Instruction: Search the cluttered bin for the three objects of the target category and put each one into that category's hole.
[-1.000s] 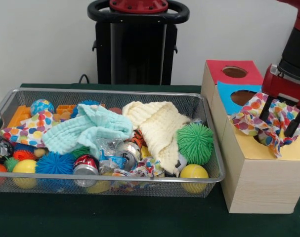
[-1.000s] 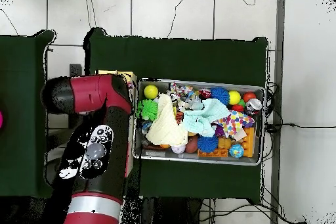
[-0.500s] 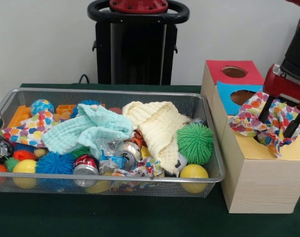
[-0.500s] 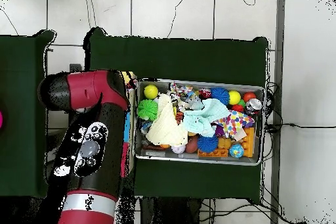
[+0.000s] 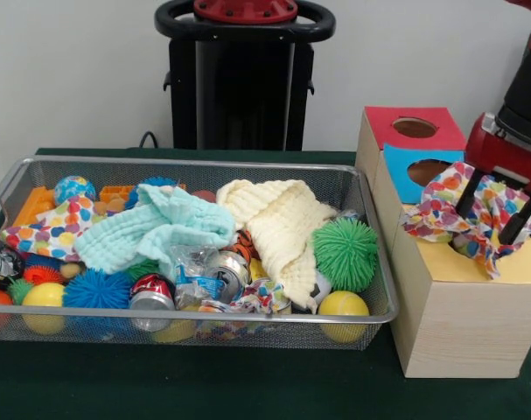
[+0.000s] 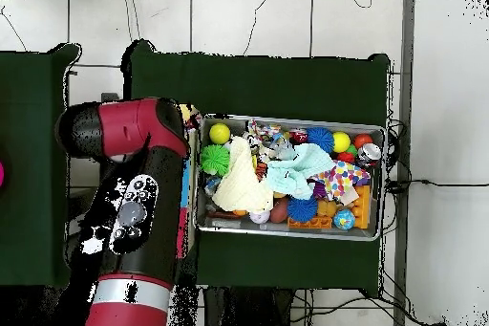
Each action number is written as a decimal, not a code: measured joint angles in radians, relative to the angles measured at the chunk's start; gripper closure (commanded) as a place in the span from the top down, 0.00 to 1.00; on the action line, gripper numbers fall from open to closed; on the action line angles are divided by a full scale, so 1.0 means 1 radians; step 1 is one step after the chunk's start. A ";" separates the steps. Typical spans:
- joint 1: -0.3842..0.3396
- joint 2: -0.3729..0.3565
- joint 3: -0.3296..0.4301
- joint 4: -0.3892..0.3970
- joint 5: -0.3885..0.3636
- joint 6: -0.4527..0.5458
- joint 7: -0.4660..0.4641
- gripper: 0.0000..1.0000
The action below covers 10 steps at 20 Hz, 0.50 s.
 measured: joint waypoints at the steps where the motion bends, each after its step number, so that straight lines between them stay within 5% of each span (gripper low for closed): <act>1: -0.003 0.000 0.000 0.000 0.000 0.000 0.000 1.00; 10: -0.018 0.003 0.000 0.015 0.000 0.000 0.000 1.00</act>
